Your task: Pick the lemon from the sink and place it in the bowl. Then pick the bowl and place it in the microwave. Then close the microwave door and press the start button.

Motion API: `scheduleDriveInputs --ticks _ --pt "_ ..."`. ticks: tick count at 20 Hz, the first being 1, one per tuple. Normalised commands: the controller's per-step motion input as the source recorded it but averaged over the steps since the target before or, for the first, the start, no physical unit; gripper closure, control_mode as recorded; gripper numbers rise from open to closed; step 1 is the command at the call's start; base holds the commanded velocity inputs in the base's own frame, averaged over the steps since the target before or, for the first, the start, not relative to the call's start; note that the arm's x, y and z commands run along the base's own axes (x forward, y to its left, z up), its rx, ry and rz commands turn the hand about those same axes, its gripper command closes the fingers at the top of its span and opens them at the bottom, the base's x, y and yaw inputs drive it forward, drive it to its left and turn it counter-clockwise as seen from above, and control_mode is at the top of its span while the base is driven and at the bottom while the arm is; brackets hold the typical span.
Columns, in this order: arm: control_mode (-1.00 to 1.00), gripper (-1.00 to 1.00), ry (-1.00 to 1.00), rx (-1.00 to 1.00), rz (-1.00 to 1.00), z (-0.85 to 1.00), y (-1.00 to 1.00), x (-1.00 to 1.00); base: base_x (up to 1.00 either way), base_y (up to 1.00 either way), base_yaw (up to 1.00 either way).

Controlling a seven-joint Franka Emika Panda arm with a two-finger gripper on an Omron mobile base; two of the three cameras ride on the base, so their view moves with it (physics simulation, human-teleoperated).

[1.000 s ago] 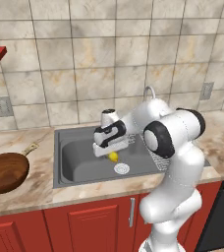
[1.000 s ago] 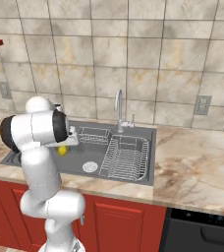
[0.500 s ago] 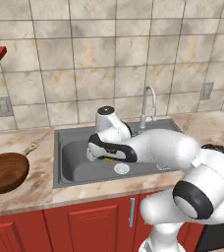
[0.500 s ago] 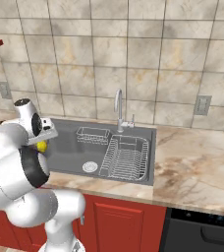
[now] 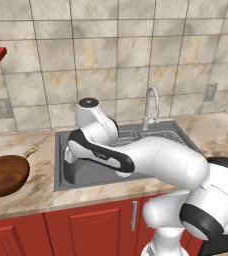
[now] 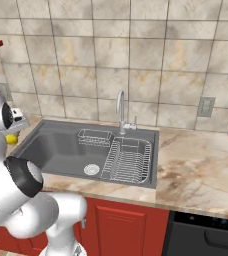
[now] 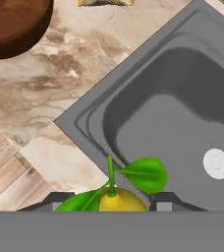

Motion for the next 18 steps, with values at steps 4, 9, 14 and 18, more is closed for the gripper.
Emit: scheduleDriveInputs --ticks 4,9,14,18 --pt "-1.00 1.00 0.08 0.03 0.29 0.15 0.98 -0.05 0.00 0.00 0.00" --pt "-1.00 1.00 0.03 0.04 0.35 -0.03 0.99 0.00 0.00 0.00 0.00" --pt "-1.00 1.00 0.00 0.02 0.27 0.00 0.90 0.00 0.00 0.00 0.00" --pt "-1.00 1.00 0.00 0.00 0.05 0.00 0.72 0.00 0.00 0.00 0.00"
